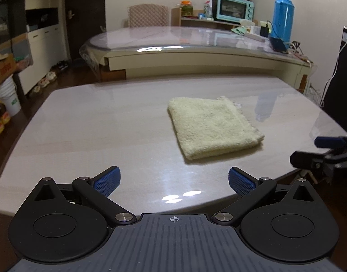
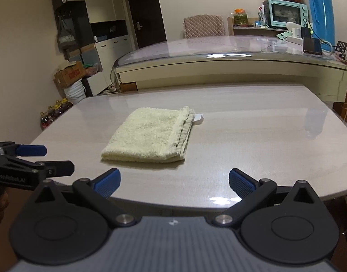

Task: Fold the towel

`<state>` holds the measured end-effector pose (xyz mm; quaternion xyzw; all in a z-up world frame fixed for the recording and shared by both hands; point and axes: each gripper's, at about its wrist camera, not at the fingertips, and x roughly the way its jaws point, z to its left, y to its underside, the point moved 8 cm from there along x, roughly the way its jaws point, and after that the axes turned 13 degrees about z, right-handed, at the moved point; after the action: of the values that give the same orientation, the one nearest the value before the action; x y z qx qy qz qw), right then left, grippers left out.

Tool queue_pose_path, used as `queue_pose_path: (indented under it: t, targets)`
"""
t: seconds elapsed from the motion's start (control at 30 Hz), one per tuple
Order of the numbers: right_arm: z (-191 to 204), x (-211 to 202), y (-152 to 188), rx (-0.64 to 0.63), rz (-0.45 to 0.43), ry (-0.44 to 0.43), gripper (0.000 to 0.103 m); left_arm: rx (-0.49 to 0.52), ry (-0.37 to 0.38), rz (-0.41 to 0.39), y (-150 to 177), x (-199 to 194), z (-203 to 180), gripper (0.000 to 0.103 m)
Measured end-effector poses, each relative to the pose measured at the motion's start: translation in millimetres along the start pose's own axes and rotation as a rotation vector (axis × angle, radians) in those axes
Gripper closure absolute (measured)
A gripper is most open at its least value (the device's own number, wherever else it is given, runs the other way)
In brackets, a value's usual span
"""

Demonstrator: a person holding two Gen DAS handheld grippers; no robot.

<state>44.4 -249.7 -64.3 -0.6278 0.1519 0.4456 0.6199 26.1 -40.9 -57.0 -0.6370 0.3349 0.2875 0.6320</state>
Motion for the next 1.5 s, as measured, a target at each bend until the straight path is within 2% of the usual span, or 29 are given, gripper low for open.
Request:
queue_pose_path:
  t: [0.37,0.67,1.5]
  targets:
    - [5.0,-12.4,5.8,0.031,0.023,0.039,0.0,-0.022,0.002,0.006,11.8,-12.9,-5.9,0.0]
    - [5.4,-17.5,12.1,0.016,0.031,0.049,0.0,-0.034,-0.025,-0.009,16.5,-22.2,-15.0,0.0]
    - [-2.7,-18.7,15.3,0.011,0.031,0.073,0.0,-0.061,-0.026,0.024,21.6,-11.0,-16.3,0.0]
